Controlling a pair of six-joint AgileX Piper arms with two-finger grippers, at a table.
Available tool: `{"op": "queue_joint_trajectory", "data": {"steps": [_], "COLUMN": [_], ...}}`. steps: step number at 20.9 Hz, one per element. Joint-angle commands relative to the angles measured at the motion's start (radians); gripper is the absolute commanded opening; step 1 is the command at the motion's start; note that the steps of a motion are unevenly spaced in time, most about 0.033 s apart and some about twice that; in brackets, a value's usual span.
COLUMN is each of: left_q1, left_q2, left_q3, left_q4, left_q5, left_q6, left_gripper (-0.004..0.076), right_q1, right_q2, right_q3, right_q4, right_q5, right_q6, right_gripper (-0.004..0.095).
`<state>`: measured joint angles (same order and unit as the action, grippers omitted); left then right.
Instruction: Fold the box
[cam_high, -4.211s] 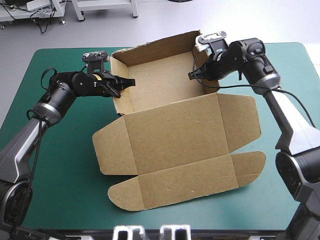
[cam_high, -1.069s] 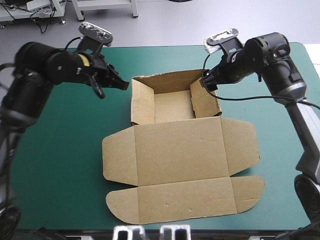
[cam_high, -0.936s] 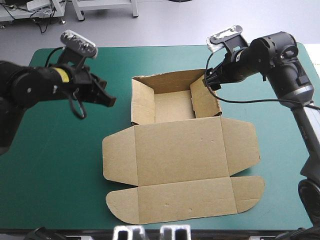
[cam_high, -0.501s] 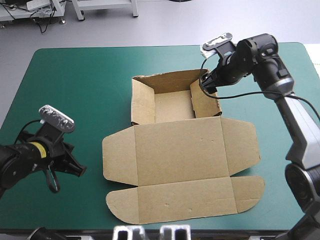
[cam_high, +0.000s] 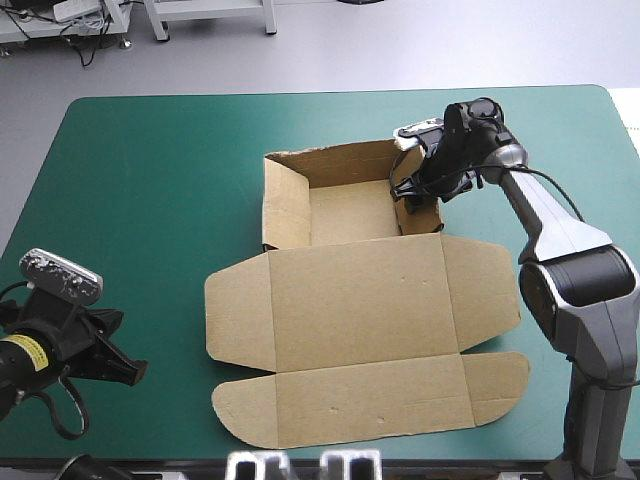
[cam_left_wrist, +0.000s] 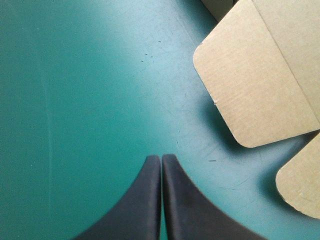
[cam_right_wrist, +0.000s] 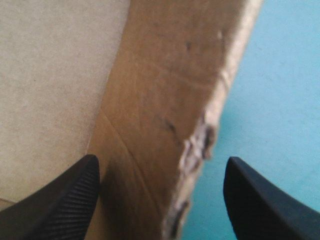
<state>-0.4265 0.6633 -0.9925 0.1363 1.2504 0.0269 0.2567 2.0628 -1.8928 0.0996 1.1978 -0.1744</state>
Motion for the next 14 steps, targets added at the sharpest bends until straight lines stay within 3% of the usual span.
{"op": "queue_joint_trajectory", "data": {"steps": [1,8,14], "left_q1": [0.001,0.001,0.001], "left_q2": [0.002,0.002,0.002], "left_q3": [-0.017,-0.017,-0.017], "left_q4": [0.011,0.011,0.011], "left_q5": [0.042,0.042,0.04], "left_q6": [-0.021,-0.027,-0.027], "left_gripper": [-0.0007,-0.0007,-0.0007], "right_q1": [-0.009,-0.026,-0.147], "right_q2": [-0.045,-0.033,-0.034], "right_q3": [-0.03,-0.032,-0.121], "right_q4": [0.027,0.022,0.025], "right_q5": [-0.039,-0.097,-0.089], "right_q6": [-0.019,-0.07,-0.07], "right_gripper": [0.0562,-0.0011,-0.0024]}}
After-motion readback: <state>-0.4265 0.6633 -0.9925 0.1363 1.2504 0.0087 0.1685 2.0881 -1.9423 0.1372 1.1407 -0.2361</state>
